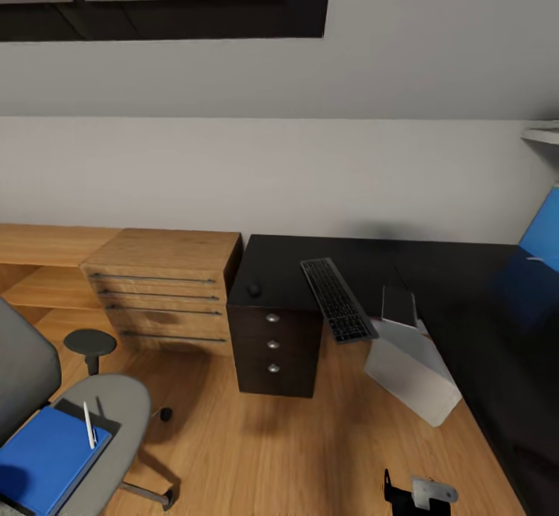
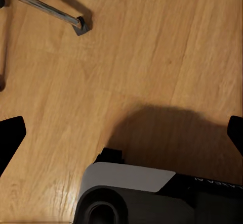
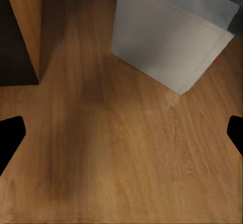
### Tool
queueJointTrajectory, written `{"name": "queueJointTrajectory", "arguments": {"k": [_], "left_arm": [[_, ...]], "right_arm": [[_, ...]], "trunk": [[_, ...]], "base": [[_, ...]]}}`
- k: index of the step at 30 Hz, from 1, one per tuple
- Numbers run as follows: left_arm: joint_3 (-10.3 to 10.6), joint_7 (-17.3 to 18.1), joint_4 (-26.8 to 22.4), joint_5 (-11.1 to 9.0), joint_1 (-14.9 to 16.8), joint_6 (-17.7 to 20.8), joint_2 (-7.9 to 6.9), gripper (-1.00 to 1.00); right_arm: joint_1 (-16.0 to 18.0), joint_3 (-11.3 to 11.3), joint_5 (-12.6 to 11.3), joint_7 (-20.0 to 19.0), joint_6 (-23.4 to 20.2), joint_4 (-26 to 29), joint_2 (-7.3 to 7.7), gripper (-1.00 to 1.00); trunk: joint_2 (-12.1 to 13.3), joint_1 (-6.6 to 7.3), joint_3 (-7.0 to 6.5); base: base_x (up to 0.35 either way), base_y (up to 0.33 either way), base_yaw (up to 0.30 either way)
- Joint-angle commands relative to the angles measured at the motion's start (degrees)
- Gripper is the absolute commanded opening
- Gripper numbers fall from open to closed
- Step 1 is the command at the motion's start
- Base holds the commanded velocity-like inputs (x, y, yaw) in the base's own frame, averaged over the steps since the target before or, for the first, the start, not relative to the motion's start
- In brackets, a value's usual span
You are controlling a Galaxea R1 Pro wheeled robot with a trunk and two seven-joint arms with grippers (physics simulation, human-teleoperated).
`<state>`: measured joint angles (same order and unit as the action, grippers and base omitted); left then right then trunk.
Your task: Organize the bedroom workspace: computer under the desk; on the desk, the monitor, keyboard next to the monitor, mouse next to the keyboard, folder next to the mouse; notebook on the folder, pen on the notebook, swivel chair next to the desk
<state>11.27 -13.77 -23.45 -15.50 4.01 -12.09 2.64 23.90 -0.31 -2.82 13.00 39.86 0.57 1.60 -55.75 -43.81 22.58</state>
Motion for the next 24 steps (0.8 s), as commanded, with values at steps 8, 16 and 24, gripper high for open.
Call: {"name": "queueJointTrajectory", "arguments": {"k": [8, 16, 24], "left_arm": [[0.07, -0.49, 0.05, -0.50, 0.03, -1.46, -0.17, 1.00], [-0.06, -0.56, 0.03, -0.57, 0.03, -4.26, -0.10, 1.00], [0.06, -0.56, -0.01, -0.52, 0.03, -4.65, -0.02, 1.00]], "right_arm": [[-0.03, -0.04, -0.34, -1.95, 0.23, -0.93, -0.04, 1.00], [-0.50, -0.11, -0.26, -2.36, 3.24, -1.35, -0.83, 1.00], [-2.36, -0.19, 0.10, -2.45, 9.88, -1.59, -2.38, 1.00]], "trunk": [[3.18, 1.79, -1.99], [6.39, 3.55, -4.11], [9.60, 5.31, -6.24]], "base": [[-0.305, -0.145, -0.102], [-0.137, -0.065, -0.090], [-0.185, -0.008, -0.077]]}}
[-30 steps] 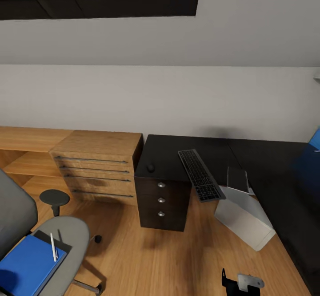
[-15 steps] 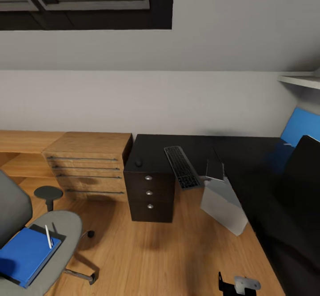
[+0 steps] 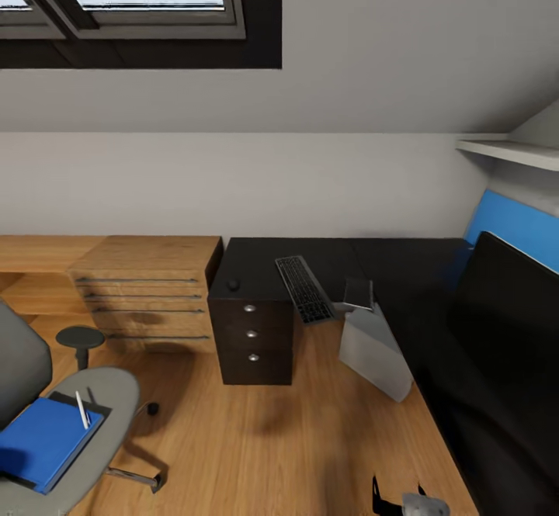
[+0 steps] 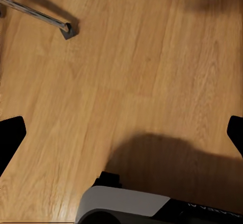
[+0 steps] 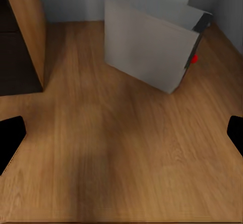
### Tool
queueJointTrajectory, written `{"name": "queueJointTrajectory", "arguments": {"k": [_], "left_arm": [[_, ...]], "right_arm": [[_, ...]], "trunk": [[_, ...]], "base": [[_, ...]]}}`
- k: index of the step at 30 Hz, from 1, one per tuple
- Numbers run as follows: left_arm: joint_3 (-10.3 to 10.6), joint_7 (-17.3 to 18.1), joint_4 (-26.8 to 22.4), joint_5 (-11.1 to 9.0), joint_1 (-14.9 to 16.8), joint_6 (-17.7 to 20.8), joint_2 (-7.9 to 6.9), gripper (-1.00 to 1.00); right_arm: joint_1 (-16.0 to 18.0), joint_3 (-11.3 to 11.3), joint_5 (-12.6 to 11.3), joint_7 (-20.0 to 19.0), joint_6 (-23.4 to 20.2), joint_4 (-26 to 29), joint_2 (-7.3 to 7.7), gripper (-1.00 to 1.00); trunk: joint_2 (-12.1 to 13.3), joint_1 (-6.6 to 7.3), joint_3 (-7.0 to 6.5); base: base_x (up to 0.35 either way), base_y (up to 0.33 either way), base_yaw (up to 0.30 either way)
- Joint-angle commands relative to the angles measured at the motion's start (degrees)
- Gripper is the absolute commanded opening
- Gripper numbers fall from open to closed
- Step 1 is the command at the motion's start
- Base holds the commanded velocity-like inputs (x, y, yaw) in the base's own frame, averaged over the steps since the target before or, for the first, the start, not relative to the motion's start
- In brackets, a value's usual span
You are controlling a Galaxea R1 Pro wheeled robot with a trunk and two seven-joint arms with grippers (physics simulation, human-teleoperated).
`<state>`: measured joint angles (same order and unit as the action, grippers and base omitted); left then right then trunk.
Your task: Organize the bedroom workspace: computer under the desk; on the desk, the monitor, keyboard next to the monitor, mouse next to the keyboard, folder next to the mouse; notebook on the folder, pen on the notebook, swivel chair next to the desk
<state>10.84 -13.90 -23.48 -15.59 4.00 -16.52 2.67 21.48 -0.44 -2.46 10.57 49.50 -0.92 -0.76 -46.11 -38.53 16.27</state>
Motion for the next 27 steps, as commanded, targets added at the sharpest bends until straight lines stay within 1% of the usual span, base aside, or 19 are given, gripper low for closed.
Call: {"name": "queueJointTrajectory", "arguments": {"k": [1, 5, 9, 15, 21, 23, 24, 27], "left_arm": [[0.49, -0.43, 0.02, -0.43, 0.04, -0.23, -0.04, 1.00], [0.50, -0.43, 0.04, -0.45, 0.04, -0.26, -0.04, 1.00], [0.71, -0.32, 0.43, -0.53, 0.04, 0.20, 0.08, 1.00], [0.76, -0.26, 0.81, -0.56, 0.04, 0.25, 0.39, 1.00], [0.86, -0.25, 1.55, -0.52, 0.04, 0.27, 0.68, 1.00], [0.96, -0.25, 2.19, -0.47, 0.04, 0.27, 0.91, 1.00], [1.01, -0.25, 2.68, -0.43, 0.04, 0.26, 1.35, 1.00], [1.02, -0.23, 2.79, -0.42, 0.04, 0.26, 1.48, 1.00]], "right_arm": [[-0.01, -0.05, -0.15, -0.02, 0.47, -0.11, -0.14, 1.00], [-0.25, -0.02, 0.51, -0.03, 1.09, -0.12, -0.59, 1.00], [-0.37, 0.00, 1.16, -0.02, 1.34, -0.13, -0.77, 1.00], [-0.36, 0.00, 1.37, -0.02, 1.29, -0.13, -0.77, 1.00], [-0.34, -0.08, 1.40, -0.02, 1.19, -0.13, -0.89, 1.00], [-0.35, -0.08, 1.41, -0.02, 0.98, -0.13, -0.90, 1.00], [-0.37, -0.09, 1.41, -0.02, 0.61, -0.13, -0.91, 1.00], [-0.38, -0.09, 1.41, -0.02, 0.52, -0.12, -0.91, 1.00]], "trunk": [[0.36, 0.25, -0.20], [1.96, 1.13, -1.28], [3.57, 2.00, -2.33], [5.97, 3.32, -3.75], [8.38, 4.64, -4.88], [9.18, 5.08, -5.24], [9.58, 5.30, -5.42], [10.79, 5.96, -5.96]], "base": [[-0.295, -0.002, -0.041], [-0.317, -0.001, 0.000], [-0.334, 0.000, 0.129], [-0.338, 0.000, 0.111], [-0.340, 0.000, 0.016], [-0.341, 0.000, 0.003], [-0.341, 0.000, 0.001], [-0.341, 0.000, 0.001]]}}
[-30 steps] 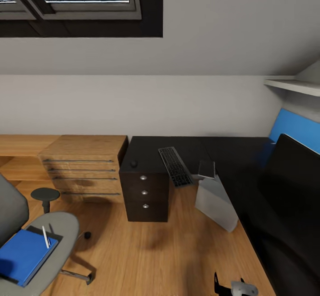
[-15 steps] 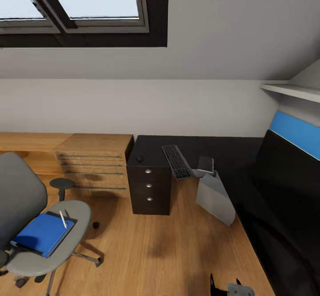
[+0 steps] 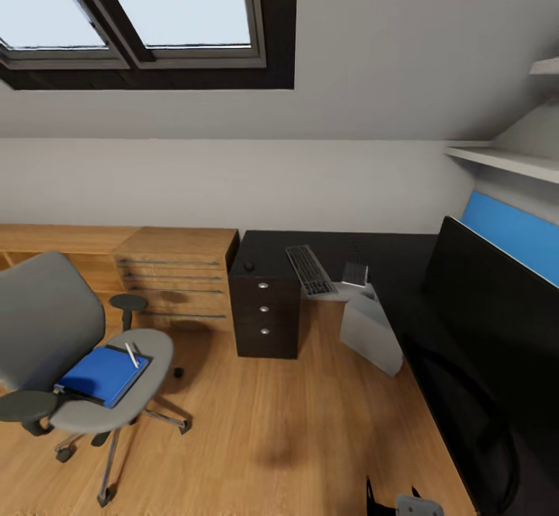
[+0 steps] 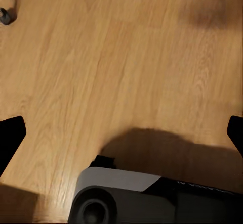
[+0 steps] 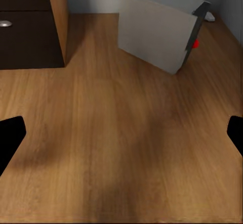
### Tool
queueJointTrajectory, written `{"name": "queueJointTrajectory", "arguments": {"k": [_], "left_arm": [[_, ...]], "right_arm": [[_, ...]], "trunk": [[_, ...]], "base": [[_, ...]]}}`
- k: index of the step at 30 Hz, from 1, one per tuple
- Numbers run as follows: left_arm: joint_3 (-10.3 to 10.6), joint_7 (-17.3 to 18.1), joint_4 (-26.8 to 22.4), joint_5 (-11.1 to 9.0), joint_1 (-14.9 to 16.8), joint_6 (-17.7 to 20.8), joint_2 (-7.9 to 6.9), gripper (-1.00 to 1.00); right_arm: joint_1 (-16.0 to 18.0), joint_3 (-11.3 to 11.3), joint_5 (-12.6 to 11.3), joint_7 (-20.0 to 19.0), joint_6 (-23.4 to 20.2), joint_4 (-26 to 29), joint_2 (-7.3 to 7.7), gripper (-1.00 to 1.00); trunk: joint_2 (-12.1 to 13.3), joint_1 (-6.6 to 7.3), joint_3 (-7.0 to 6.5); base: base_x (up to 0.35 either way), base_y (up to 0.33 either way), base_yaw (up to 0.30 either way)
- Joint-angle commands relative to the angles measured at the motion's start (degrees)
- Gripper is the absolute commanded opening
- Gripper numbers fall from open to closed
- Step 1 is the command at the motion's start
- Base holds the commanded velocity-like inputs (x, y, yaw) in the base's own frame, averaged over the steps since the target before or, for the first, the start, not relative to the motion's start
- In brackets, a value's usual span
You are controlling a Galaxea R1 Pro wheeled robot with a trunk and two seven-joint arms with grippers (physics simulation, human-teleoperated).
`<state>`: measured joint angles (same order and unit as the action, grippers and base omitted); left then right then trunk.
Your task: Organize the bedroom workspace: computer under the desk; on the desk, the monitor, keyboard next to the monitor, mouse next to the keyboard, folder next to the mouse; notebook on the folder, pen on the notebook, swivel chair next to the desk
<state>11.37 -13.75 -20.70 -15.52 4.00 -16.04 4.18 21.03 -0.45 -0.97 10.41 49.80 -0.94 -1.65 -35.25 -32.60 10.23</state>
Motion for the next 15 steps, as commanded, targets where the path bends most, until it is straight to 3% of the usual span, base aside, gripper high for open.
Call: {"name": "queueJointTrajectory", "arguments": {"k": [1, 8, 15], "left_arm": [[0.49, -0.36, 0.05, -0.49, 0.04, -0.22, 0.00, 1.00], [0.50, -0.31, 0.20, -0.48, 0.04, -0.22, 0.27, 1.00], [0.50, -0.31, 0.22, -0.48, 0.04, -0.14, 0.56, 1.00]], "right_arm": [[0.07, -0.08, -0.09, 0.13, 0.20, -0.10, -0.02, 1.00], [0.10, -0.08, -0.09, 0.13, 0.17, -0.09, -0.04, 1.00], [0.10, -0.04, -0.09, 0.13, 0.12, -0.11, -0.02, 1.00]], "trunk": [[0.33, 0.24, -0.09], [3.14, 1.78, -1.35], [5.95, 3.32, -2.61]], "base": [[-0.341, 0.000, 0.000], [-0.340, -0.081, 0.000], [-0.324, -0.194, 0.000]]}}
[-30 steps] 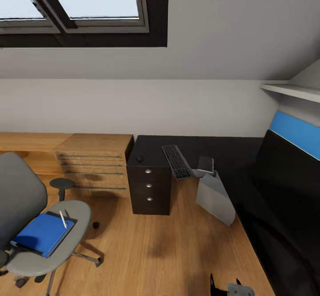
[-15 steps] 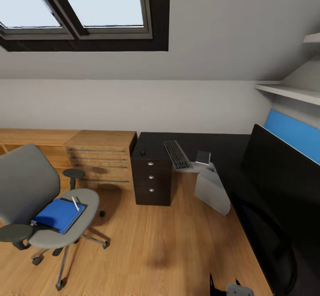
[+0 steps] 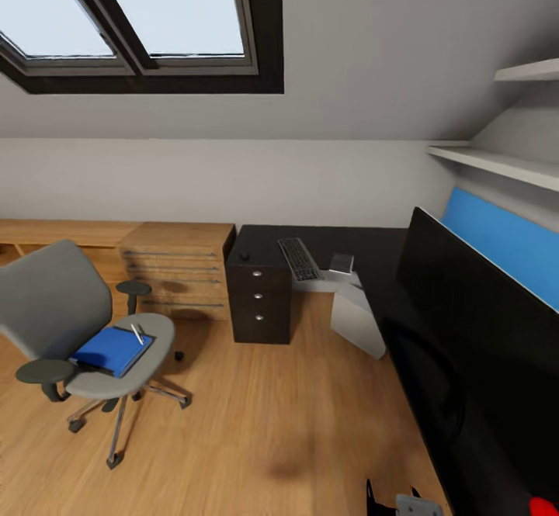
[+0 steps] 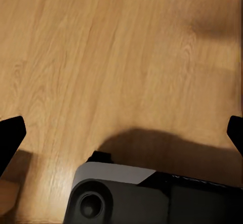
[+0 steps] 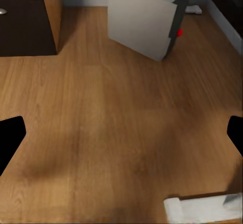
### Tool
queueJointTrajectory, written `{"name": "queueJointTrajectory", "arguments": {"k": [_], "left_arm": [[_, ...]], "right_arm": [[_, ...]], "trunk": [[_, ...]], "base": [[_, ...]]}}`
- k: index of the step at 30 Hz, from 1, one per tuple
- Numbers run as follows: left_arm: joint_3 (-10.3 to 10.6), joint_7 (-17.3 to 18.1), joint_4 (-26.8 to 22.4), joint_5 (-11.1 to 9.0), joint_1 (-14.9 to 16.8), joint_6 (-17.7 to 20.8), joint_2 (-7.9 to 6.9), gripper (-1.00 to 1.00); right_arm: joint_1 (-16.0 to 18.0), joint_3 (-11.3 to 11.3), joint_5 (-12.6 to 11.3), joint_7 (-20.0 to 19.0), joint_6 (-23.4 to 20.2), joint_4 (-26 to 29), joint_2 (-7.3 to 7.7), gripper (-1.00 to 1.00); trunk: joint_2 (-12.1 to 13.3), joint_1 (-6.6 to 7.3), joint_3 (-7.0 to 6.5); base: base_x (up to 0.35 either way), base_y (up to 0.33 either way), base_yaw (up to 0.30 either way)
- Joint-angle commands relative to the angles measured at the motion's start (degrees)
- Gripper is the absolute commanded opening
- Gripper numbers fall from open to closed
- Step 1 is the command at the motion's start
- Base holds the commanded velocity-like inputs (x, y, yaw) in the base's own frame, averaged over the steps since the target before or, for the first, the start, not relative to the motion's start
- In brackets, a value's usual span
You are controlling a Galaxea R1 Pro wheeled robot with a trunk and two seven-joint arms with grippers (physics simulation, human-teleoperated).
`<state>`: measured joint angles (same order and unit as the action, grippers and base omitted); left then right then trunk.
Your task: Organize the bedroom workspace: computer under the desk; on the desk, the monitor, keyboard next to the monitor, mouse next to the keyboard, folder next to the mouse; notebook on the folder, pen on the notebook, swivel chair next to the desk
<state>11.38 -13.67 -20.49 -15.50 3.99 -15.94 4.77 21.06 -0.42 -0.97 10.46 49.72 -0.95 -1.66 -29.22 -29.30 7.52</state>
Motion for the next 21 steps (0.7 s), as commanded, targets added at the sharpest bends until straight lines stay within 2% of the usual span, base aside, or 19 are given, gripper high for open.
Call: {"name": "queueJointTrajectory", "arguments": {"k": [1, 16, 21], "left_arm": [[0.49, -0.39, 0.01, -0.50, 0.05, -0.23, 0.00, 1.00], [0.77, -0.39, 0.59, -0.48, 0.05, -0.23, 0.20, 1.00], [1.58, -0.39, 0.78, -0.50, 0.05, -0.23, 0.34, 1.00]], "right_arm": [[0.06, -0.07, -0.09, 0.09, 0.20, -0.10, -0.01, 1.00], [0.04, -0.10, -0.09, 0.09, 0.20, -0.10, -0.01, 1.00], [0.06, -0.09, -0.09, 0.09, 0.20, -0.10, -0.01, 1.00]], "trunk": [[0.32, 0.23, -0.08], [6.30, 3.51, -2.76], [6.30, 3.51, -2.76]], "base": [[-0.310, -0.210, 0.000], [-0.285, -0.237, 0.000], [-0.280, -0.242, 0.000]]}}
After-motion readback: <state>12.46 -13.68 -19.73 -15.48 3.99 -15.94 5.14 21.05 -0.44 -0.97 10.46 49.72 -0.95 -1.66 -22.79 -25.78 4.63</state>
